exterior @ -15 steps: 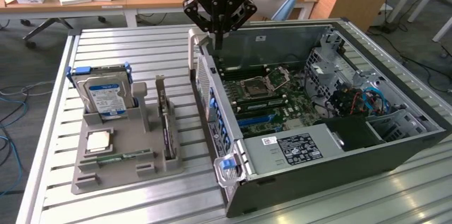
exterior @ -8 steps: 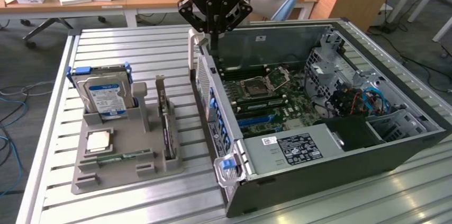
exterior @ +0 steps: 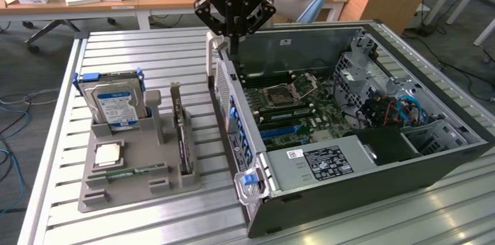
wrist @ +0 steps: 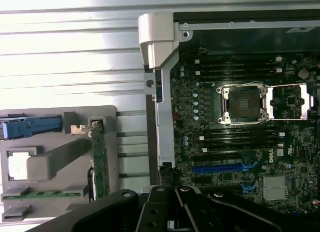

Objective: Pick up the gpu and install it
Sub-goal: 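Reach for the gpu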

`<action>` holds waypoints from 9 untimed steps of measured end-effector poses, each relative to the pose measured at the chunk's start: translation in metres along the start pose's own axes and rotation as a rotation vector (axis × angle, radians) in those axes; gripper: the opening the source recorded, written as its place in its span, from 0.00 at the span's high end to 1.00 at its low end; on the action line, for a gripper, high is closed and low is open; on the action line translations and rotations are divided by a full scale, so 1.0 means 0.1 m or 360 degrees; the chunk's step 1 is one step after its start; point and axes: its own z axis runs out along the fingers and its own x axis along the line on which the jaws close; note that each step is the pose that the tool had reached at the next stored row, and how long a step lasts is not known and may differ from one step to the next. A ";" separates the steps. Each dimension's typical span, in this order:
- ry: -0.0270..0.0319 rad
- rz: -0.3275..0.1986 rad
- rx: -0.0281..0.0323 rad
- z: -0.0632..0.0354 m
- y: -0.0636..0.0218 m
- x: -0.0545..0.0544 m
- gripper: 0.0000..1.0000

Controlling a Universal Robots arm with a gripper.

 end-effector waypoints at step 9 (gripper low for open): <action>0.00000 0.0000 0.00001 0.001 -0.005 0.07 0.89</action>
